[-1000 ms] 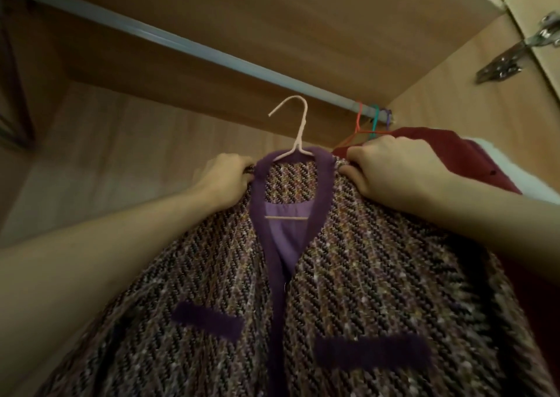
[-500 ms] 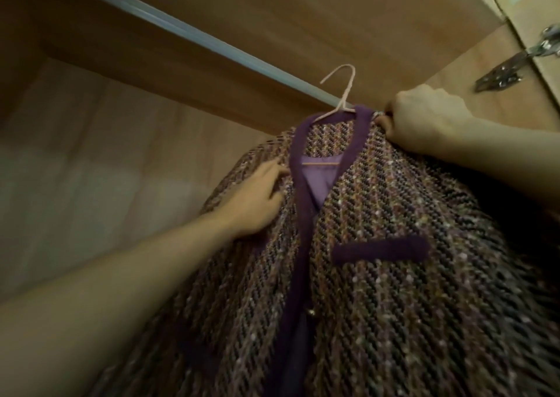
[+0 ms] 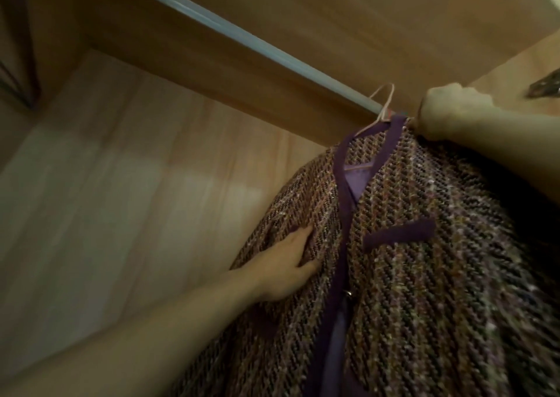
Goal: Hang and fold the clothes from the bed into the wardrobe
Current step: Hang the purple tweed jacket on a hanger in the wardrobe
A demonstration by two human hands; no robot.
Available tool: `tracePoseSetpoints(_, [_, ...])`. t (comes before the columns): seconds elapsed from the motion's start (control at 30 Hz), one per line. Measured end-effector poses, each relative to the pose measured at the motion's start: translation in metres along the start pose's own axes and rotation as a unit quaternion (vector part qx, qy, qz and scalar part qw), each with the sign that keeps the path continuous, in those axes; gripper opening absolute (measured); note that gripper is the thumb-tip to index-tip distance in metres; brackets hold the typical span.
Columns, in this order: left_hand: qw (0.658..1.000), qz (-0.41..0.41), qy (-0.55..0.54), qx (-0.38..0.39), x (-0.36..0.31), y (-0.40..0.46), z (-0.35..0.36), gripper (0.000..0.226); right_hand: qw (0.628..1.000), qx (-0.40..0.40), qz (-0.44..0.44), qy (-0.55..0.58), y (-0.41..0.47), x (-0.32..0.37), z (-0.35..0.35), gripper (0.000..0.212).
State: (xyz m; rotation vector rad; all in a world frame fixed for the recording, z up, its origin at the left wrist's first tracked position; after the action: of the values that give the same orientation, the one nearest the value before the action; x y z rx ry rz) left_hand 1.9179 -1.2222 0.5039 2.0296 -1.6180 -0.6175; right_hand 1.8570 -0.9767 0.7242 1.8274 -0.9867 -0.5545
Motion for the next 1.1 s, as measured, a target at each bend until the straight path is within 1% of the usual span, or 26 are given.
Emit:
tracePoseSetpoints(0.07, [1.000, -0.006, 0.003, 0.021, 0.002, -0.005, 0.012, 0.076, 1.000, 0.004, -0.008, -0.007, 0.003, 0.007, 0.012, 0.030])
tracePoseSetpoints(0.17, [0.998, -0.005, -0.007, 0.057, 0.008, -0.016, 0.029, 0.077, 0.999, 0.001, -0.042, -0.011, 0.002, 0.021, 0.029, 0.031])
tracePoseSetpoints(0.27, [0.997, 0.001, -0.030, 0.066, 0.017, -0.024, 0.036, 0.081, 0.998, -0.007, -0.058, -0.014, 0.001, 0.025, 0.029, 0.033])
tracePoseSetpoints(0.43, [0.994, -0.016, -0.038, 0.102, 0.016, -0.032, 0.045, 0.090, 0.997, -0.007, -0.069, -0.035, 0.005, 0.033, 0.022, 0.024])
tracePoseSetpoints(0.5, [0.994, -0.022, -0.024, 0.105, 0.016, -0.034, 0.047, 0.097, 0.996, -0.017, -0.069, -0.045, 0.004, 0.034, 0.021, 0.025])
tracePoseSetpoints(0.6, [0.996, -0.030, -0.014, 0.086, 0.019, -0.041, 0.050, 0.105, 0.993, -0.038, -0.082, -0.072, -0.002, 0.041, 0.028, 0.027])
tracePoseSetpoints(0.7, [0.995, -0.054, -0.019, 0.076, 0.022, -0.052, 0.059, 0.092, 0.993, -0.050, -0.055, -0.092, -0.014, 0.050, 0.039, 0.034])
tracePoseSetpoints(0.77, [0.994, -0.072, -0.006, 0.080, 0.026, -0.060, 0.065, 0.079, 0.992, -0.044, -0.019, -0.113, -0.026, 0.051, 0.050, 0.043])
tracePoseSetpoints(0.83, [0.993, -0.080, 0.002, 0.087, 0.029, -0.070, 0.071, 0.073, 0.987, -0.036, -0.009, -0.154, -0.042, 0.055, 0.062, 0.054])
tracePoseSetpoints(0.9, [0.991, -0.091, -0.002, 0.093, 0.031, -0.084, 0.074, 0.072, 0.987, -0.008, -0.015, -0.163, -0.062, 0.059, 0.073, 0.062])
tracePoseSetpoints(1.0, [0.988, -0.124, 0.014, 0.092, 0.037, -0.106, 0.080, 0.079, 0.984, 0.102, -0.047, -0.138, -0.109, 0.071, 0.098, 0.071])
tracePoseSetpoints(1.03, [0.985, -0.139, 0.036, 0.092, 0.038, -0.113, 0.079, 0.081, 0.980, 0.137, -0.069, -0.124, -0.130, 0.078, 0.109, 0.071])
tracePoseSetpoints(1.1, [0.977, -0.164, 0.090, 0.102, 0.036, -0.129, 0.076, 0.076, 0.972, 0.180, -0.126, -0.081, -0.183, 0.093, 0.130, 0.063])
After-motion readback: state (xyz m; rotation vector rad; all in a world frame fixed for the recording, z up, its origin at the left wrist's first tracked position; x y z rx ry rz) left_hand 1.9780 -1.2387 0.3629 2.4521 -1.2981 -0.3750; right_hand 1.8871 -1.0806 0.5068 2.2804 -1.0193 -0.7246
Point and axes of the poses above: each hand's wrist, its own y-axis towards the middle knuckle, its own z-axis out of the palm, x = y × z, the point moved 8 cm from there along y, towards the middle knuckle, and after that the axes turned 12 degrees about x, right-handed, at the moved point
